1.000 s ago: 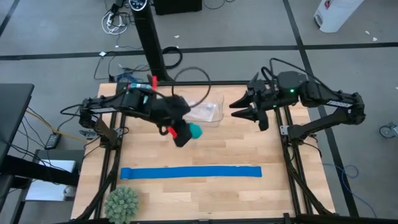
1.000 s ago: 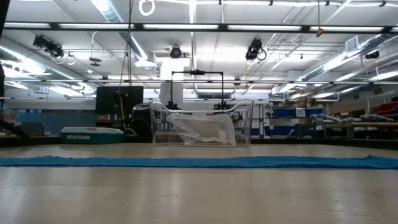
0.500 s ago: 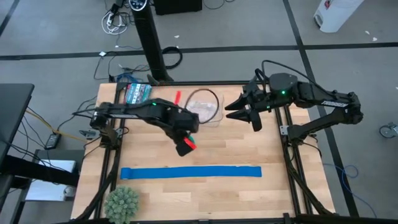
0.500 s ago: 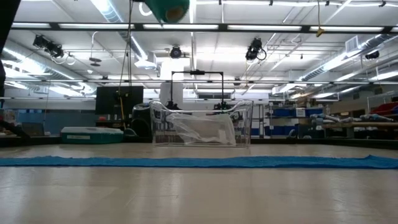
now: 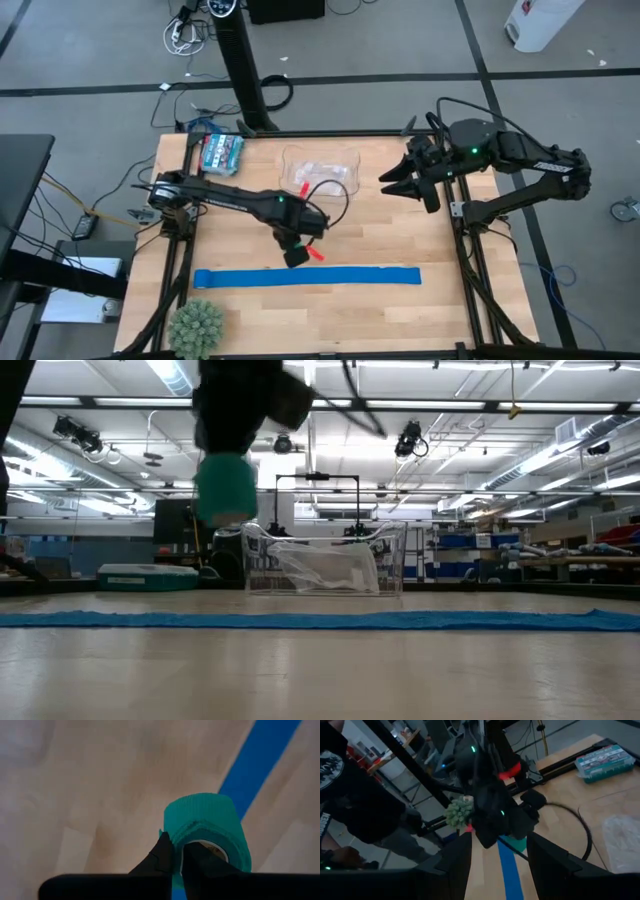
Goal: Roll bandage
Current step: Roll the green bandage, then put the green bandage into the transparent zip bag
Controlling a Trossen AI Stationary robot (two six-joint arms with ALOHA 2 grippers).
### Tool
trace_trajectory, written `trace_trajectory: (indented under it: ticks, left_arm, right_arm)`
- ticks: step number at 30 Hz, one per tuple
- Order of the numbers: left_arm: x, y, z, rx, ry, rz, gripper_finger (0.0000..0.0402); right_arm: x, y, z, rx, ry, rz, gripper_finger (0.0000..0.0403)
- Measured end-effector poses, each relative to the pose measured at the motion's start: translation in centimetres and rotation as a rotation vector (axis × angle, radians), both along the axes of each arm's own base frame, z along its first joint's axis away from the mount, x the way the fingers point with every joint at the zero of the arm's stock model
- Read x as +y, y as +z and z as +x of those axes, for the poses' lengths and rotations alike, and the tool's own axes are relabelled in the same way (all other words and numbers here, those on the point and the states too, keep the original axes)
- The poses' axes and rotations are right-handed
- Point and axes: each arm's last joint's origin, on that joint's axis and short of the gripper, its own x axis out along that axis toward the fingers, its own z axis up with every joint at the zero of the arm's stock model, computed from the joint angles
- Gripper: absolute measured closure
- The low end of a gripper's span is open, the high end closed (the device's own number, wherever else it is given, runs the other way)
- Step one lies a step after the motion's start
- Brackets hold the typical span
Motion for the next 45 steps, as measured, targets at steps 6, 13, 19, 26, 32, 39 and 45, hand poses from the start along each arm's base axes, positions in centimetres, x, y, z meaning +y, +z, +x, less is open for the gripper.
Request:
trace_trajectory:
  ticks: [6,13,19,26,32,39,45]
  left_arm:
    - [0.1,-3.9,-1.2,0.105,0.051,0.001,0.0373]
    - [0.3,-5.5,-1.7,0.127,0.053,0.050,0.0361]
    - [0.4,-6.2,-1.7,0.114,0.062,0.070,0.0360]
    - [0.4,-6.2,-1.1,0.048,0.067,0.093,0.0331]
    - [0.5,-6.2,-0.9,0.025,0.070,0.120,0.0273]
    - [0.5,-5.1,-1.1,0.067,0.055,0.105,0.0239]
    - [0.6,-2.2,-0.8,0.063,0.005,0.173,0.0239]
  right_arm:
    - [0.1,0.0,0.0,0.001,-0.005,-0.005,0.0220]
    - [0.1,0.0,0.1,0.002,-0.005,-0.005,0.0220]
    - [0.1,0.0,0.1,0.002,-0.005,-0.005,0.0220]
    - [0.1,0.0,0.1,0.000,-0.013,-0.009,0.0220]
    - [0.0,0.0,0.1,-0.003,-0.019,-0.010,0.0220]
    - [0.0,0.0,0.1,-0.005,-0.017,-0.015,0.0220]
    - [0.0,0.0,0.1,-0.007,-0.021,-0.020,0.0220]
